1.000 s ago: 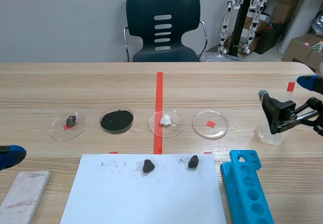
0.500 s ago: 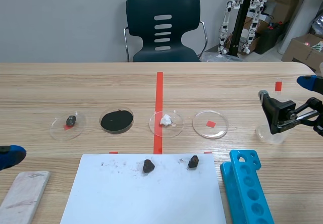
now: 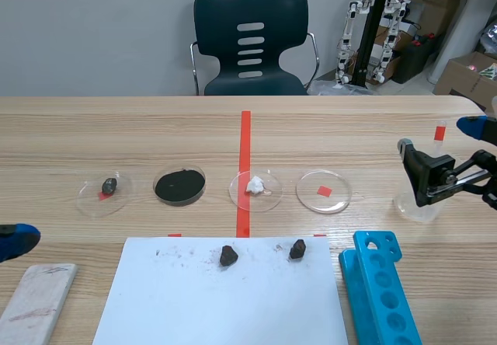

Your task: Put the dropper in the beaker

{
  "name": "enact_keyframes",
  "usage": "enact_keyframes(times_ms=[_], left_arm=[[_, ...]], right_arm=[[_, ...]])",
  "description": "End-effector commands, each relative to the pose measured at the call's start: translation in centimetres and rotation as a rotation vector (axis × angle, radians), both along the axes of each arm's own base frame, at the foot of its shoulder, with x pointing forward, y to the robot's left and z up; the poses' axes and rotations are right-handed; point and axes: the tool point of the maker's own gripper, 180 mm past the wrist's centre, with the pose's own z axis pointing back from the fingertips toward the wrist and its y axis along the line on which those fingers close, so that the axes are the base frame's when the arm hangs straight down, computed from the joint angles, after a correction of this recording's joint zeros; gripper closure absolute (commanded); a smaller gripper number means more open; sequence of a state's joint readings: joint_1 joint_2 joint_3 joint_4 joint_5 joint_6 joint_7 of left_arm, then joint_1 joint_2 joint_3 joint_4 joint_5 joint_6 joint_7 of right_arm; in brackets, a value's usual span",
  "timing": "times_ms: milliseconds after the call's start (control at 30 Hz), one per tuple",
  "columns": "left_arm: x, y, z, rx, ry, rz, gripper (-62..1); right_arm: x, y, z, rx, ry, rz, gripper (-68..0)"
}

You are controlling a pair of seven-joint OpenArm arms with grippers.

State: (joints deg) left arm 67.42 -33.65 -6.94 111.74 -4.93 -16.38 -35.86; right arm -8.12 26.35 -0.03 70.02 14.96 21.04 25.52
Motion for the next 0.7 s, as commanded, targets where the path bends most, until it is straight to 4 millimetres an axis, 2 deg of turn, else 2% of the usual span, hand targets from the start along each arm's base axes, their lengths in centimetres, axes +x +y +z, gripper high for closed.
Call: enact_keyframes(times_ms=[0,667], left_arm=[[0.06,-0.15,0.53,-0.025,-0.012,0.005,-62.3],[0.06,-0.15,0.53,-0.025,-0.012,0.005,-62.3]], right_arm=[[0.81,-0.3,1.68,0.003,-0.052,0.0,-55.1],[0.82,-0.33,1.53,0.0,-0.045,-0.001,-55.1]])
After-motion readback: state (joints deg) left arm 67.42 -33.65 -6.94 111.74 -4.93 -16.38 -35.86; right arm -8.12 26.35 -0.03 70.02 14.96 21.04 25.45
